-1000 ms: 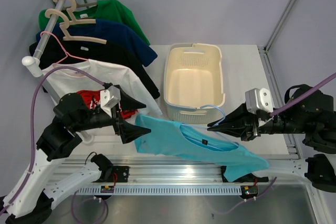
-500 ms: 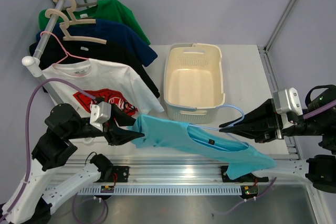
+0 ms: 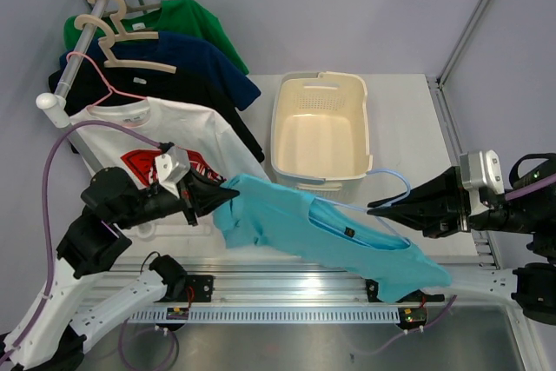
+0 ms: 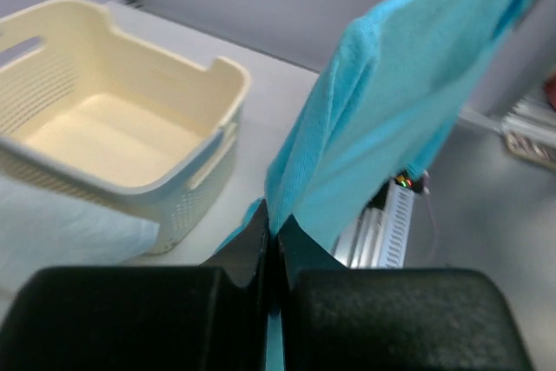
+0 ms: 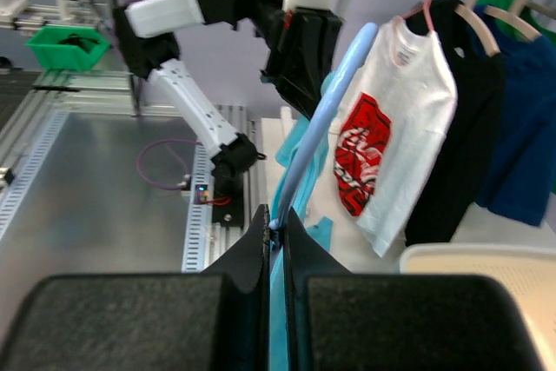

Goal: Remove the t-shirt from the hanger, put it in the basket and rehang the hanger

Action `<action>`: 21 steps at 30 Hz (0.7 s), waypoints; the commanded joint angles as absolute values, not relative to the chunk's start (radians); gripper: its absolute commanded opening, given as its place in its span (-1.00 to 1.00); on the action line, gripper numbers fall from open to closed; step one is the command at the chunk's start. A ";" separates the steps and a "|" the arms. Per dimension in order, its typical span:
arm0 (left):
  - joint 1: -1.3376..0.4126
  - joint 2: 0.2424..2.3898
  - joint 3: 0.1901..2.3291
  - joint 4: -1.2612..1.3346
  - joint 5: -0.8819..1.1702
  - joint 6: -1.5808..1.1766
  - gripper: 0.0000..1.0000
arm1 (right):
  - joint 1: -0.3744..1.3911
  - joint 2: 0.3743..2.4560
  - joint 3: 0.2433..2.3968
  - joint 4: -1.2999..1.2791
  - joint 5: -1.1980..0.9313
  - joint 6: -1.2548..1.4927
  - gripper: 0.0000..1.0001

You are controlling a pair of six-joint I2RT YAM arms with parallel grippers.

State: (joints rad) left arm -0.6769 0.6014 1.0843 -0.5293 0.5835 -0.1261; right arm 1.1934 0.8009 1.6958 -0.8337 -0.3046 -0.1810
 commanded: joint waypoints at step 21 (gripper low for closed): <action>-0.676 0.721 1.152 -0.664 -0.477 -0.425 -1.00 | 1.200 0.548 1.568 -0.634 -0.068 -0.156 -1.00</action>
State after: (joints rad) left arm -0.6926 0.6937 1.1259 -0.6453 -0.3305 -0.4278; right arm 1.1942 0.5720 1.5532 -0.7212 -0.0494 -0.1608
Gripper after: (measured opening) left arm 0.005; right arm 0.034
